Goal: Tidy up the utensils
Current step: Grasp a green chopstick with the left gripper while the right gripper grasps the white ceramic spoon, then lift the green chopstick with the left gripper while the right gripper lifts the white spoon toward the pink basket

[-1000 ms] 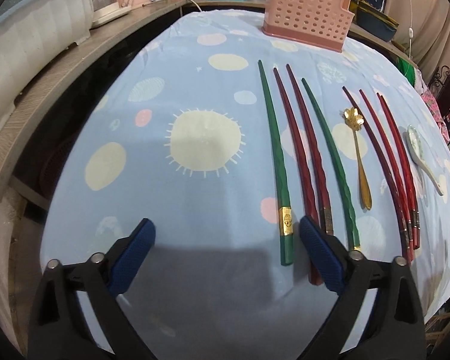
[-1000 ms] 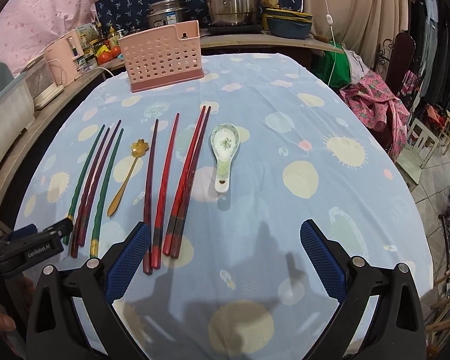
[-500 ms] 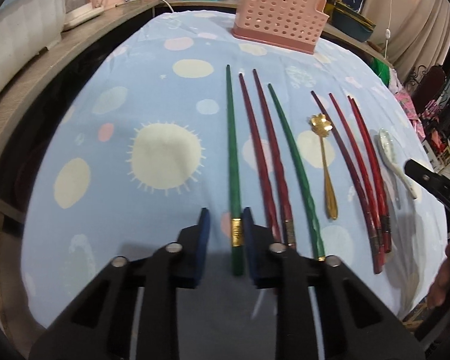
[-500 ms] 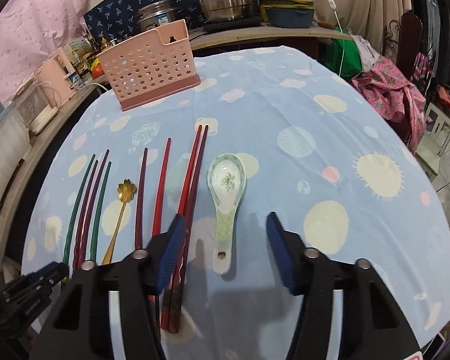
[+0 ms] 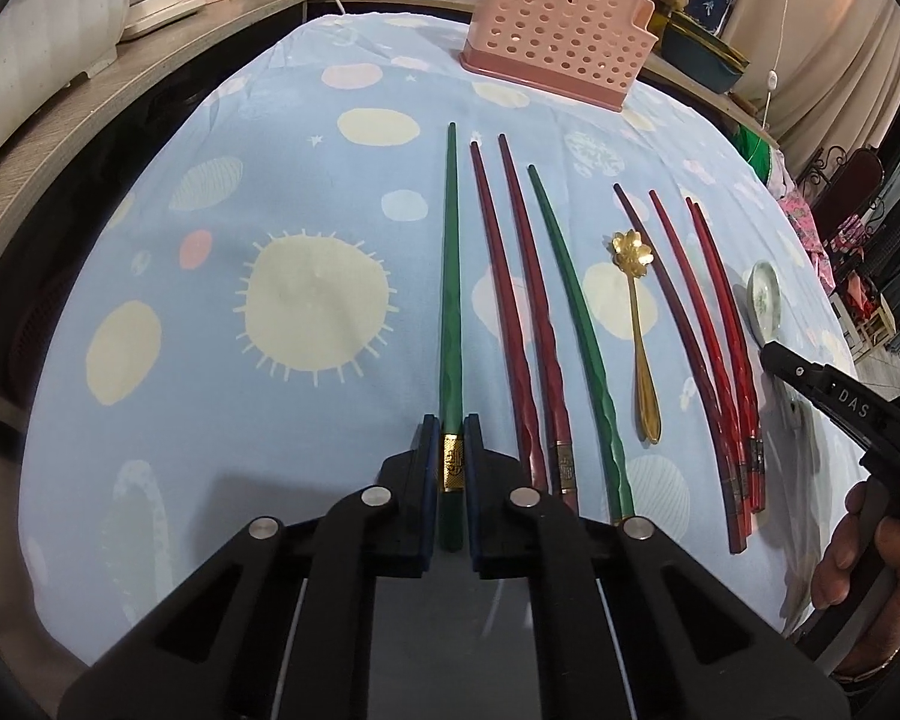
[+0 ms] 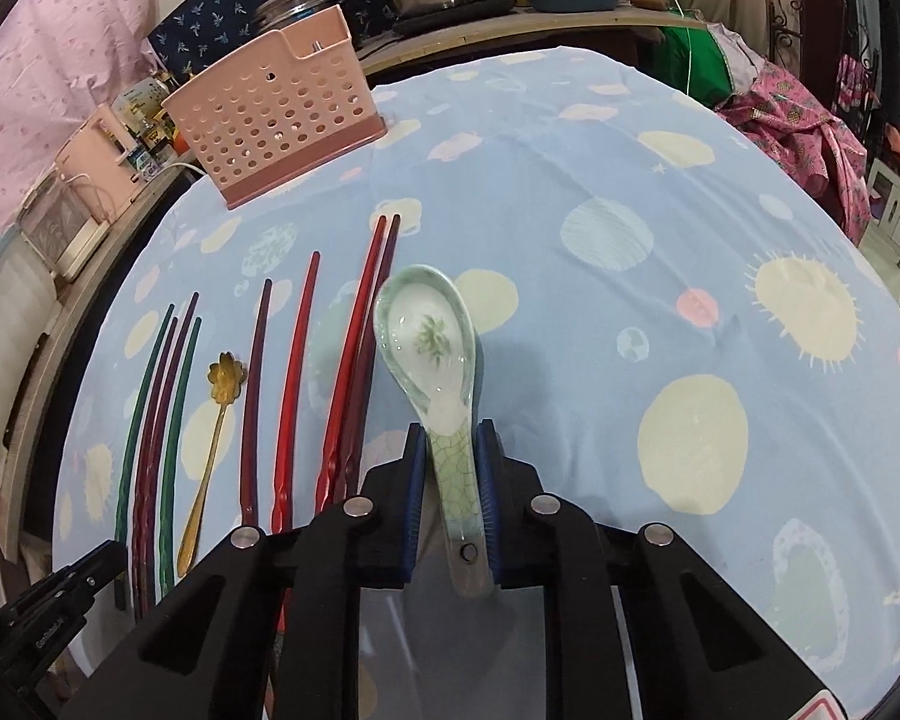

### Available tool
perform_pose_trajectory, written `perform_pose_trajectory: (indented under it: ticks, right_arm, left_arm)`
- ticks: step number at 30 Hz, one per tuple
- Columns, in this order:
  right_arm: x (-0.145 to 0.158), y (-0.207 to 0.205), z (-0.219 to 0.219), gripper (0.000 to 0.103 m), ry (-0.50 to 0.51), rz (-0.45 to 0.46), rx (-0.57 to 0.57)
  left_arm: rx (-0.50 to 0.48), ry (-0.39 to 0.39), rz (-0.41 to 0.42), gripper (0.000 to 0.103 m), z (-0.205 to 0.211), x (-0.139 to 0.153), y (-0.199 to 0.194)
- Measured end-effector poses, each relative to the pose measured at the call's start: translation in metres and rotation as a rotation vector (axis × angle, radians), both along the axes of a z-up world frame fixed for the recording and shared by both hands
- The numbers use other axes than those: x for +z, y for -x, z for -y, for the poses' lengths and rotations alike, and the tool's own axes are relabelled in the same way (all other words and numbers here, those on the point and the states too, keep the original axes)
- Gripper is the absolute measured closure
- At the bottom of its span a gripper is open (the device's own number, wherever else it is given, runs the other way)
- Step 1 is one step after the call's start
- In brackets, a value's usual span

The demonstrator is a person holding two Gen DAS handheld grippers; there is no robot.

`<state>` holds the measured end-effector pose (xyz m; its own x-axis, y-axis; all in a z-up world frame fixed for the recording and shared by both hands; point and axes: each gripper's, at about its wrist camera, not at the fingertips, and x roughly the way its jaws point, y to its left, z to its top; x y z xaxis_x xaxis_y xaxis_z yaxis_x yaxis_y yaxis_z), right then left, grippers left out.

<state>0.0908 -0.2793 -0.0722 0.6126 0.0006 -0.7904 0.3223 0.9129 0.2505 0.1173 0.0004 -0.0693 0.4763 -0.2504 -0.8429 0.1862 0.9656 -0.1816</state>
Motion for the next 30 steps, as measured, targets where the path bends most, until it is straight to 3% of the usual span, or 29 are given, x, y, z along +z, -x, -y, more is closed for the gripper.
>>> perform_pose_trajectory:
  ticks: [16,30]
  right_arm:
    - [0.010,0.020,0.001,0.089,-0.012,0.037,-0.016]
    - [0.047,0.034,0.003,0.090,0.034,0.104,-0.029]
  left_arm:
    - [0.013,0.026,0.018,0.096,-0.006,0.008,0.005]
    - [0.038,0.058,0.177,0.096,-0.020,0.069,0.011]
